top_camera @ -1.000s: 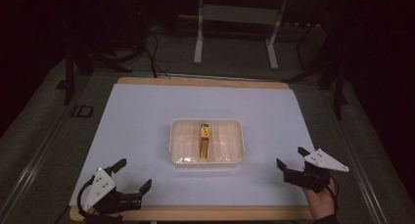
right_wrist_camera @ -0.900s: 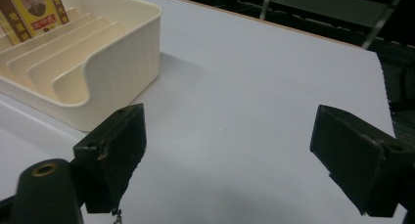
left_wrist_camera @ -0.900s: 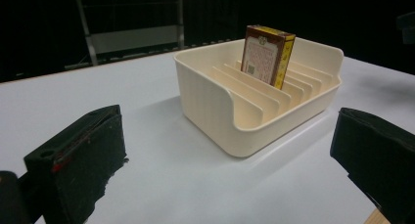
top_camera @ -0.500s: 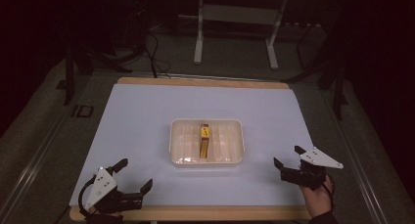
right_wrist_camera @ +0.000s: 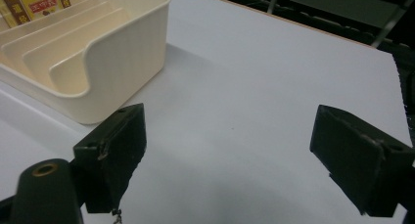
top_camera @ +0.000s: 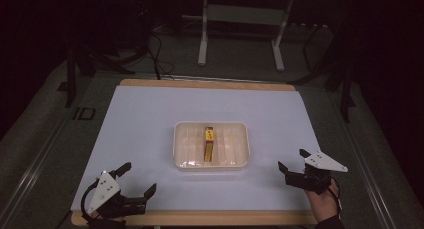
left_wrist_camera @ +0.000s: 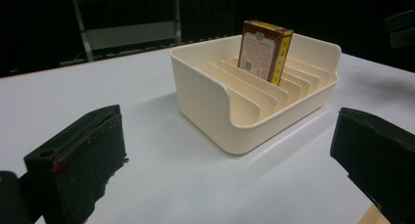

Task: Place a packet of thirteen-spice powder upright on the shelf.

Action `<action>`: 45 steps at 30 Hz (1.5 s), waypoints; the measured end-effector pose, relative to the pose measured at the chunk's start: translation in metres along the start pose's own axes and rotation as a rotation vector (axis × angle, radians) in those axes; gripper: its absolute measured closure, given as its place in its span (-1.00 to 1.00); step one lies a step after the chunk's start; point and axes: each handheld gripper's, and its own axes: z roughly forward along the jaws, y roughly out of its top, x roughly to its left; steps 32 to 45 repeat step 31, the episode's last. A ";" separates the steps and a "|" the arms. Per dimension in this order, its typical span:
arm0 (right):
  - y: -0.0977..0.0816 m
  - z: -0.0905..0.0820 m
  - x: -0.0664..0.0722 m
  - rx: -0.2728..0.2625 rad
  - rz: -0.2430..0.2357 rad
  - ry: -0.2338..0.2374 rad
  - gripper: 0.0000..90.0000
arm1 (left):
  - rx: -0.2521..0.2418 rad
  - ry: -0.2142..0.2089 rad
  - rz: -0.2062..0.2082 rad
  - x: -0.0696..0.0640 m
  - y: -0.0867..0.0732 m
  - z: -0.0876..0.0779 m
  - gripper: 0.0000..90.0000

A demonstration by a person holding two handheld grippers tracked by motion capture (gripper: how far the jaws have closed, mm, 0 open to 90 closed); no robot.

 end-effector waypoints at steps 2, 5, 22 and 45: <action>0.000 0.001 0.000 0.003 0.000 0.005 -0.70 | 0.000 0.001 -0.002 0.000 0.000 0.000 -1.00; 0.000 0.002 0.000 0.006 0.002 0.007 -0.70 | 0.000 0.000 -0.002 0.000 0.000 0.000 -1.00; -0.001 0.001 -0.002 -0.001 0.029 0.001 -0.70 | -0.002 0.001 -0.001 0.000 0.000 0.000 -1.00; -0.001 0.002 -0.001 0.011 0.032 0.019 -0.70 | -0.003 0.001 0.000 0.000 0.000 -0.001 -1.00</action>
